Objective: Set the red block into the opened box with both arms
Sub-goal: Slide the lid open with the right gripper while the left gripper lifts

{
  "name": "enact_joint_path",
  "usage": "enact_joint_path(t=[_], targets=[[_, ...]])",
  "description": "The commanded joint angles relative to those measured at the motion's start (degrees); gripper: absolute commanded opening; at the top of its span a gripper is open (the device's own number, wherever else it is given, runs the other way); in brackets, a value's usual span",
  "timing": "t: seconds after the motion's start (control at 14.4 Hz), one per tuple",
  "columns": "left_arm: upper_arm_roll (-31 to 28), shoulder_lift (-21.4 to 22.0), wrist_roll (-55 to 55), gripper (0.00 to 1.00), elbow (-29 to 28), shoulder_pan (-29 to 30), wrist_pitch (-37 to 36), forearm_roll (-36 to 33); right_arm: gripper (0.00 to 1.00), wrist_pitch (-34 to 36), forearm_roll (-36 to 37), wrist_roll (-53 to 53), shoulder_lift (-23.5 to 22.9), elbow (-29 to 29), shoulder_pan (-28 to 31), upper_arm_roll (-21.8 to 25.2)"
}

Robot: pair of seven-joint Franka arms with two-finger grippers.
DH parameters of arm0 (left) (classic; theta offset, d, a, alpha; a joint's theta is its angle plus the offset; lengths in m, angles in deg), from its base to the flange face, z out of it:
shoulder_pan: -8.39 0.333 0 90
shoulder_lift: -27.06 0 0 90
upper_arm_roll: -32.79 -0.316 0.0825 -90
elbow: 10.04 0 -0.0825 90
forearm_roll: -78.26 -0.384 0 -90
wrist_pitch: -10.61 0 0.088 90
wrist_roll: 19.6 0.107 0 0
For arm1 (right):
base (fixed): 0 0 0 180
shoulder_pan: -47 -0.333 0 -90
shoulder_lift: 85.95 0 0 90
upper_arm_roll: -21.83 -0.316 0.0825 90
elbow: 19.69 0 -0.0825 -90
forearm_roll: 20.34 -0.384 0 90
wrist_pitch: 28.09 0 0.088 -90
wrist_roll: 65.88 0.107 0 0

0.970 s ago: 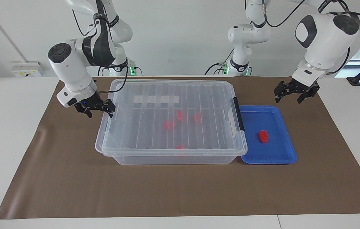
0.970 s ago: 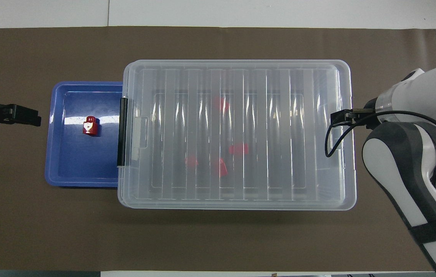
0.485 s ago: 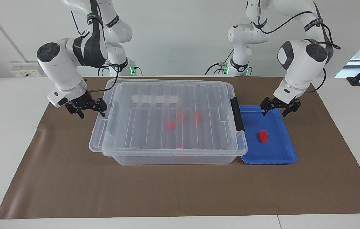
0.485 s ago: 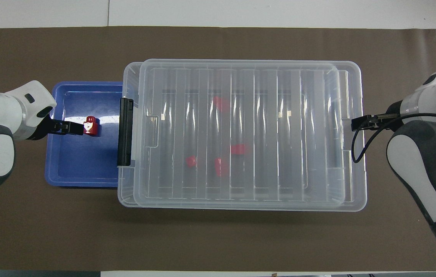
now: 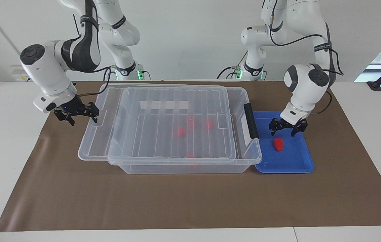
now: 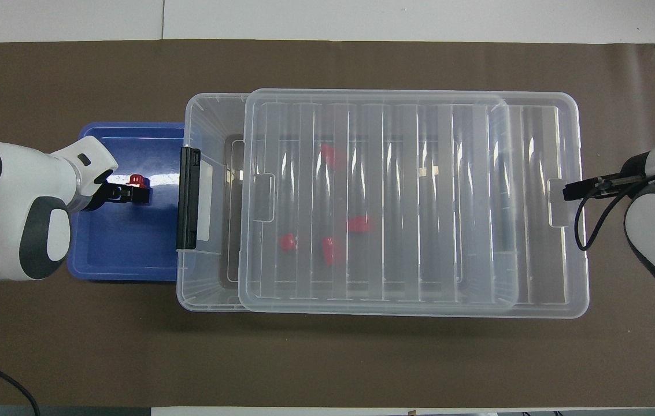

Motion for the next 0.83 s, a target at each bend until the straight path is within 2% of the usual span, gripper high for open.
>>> enact_joint_path(t=[0.0, 0.28, 0.35, 0.42, 0.48, 0.55, 0.76], targets=[[-0.44, -1.49, -0.28, 1.00, -1.49, -0.60, 4.46, 0.45, 1.00, -1.25, 1.26, -4.58, 0.91, 1.37, 3.28, -0.51], [-0.44, -3.78, -0.37, 1.00, -1.49, -0.60, 7.37, 0.45, 1.00, -1.25, 1.26, -7.31, 0.82, 1.20, 4.95, -0.43], [-0.44, -3.87, -0.45, 0.85, -1.49, -0.51, 7.45, 0.45, 1.00, -1.25, 1.26, -7.49, 0.82, 1.20, 5.65, -0.43], [-0.44, -3.78, -1.32, 0.60, -1.66, -0.51, 7.46, 0.45, 1.00, -1.33, 1.34, -8.45, 0.73, 1.20, 6.01, -0.43], [-0.44, -3.78, -3.25, 0.27, -1.75, -0.60, 7.37, 0.45, 1.00, -1.33, 1.43, -9.59, 0.73, 1.20, 6.27, -0.34], [-0.44, -3.78, -5.96, 0.00, -1.75, -0.60, 7.28, 0.45, 1.00, -1.33, 1.52, -10.38, 0.73, 1.11, 6.88, -0.34], [-0.35, -3.43, -7.84, 0.00, -1.58, -0.68, 6.49, 0.45, 1.00, -1.33, 1.78, -12.23, 0.64, 0.85, 8.12, -0.34]])
